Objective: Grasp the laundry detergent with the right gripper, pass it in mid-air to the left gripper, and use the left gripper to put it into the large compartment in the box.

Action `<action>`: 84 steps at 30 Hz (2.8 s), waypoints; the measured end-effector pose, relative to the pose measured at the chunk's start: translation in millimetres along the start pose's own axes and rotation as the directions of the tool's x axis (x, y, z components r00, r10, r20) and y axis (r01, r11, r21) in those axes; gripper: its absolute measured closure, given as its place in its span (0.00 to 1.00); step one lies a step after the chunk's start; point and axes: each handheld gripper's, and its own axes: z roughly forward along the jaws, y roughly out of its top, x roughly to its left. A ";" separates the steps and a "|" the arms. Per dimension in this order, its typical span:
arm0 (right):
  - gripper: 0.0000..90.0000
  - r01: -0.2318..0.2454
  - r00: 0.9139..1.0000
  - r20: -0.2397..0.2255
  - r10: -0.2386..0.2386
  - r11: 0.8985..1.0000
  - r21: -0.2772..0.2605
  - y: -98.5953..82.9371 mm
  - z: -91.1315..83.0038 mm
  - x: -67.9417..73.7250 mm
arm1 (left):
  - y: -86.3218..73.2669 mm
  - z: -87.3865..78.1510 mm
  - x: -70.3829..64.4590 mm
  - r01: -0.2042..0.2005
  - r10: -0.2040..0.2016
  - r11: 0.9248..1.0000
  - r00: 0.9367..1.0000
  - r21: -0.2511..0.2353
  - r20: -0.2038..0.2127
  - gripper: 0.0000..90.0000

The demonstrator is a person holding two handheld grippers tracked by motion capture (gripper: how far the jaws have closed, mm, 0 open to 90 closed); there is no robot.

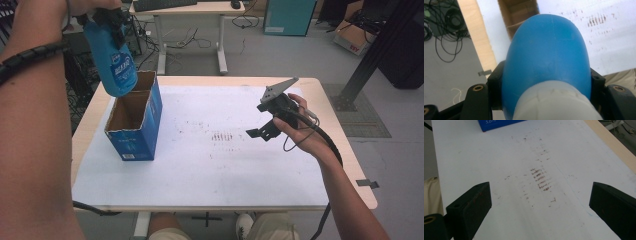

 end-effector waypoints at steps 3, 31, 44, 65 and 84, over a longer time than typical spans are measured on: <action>0.05 0.012 1.000 -0.002 -0.012 1.000 0.008 1.3 1.6 1.2 | -1.8 1.4 3.9 0.033 -0.033 0.999 0.999 0.002 0.000 0.42; 0.05 0.032 0.999 0.009 -0.033 0.999 0.028 0.9 0.7 4.7 | -7.2 24.6 20.0 0.182 -0.181 0.983 0.983 -0.018 0.042 0.42; 0.05 0.031 0.999 0.013 -0.031 0.999 0.031 -1.0 1.5 5.8 | -5.4 41.5 21.2 0.199 -0.198 0.980 0.979 -0.012 0.053 0.42; 0.05 0.038 0.999 0.006 -0.038 0.998 0.047 -2.7 8.1 5.0 | -3.2 81.1 27.8 0.213 -0.214 0.977 0.975 0.009 0.061 0.42; 0.05 0.035 0.999 0.005 -0.036 0.997 0.067 -5.4 10.6 4.4 | 1.5 130.8 24.4 0.214 -0.216 0.976 0.974 0.026 0.070 0.42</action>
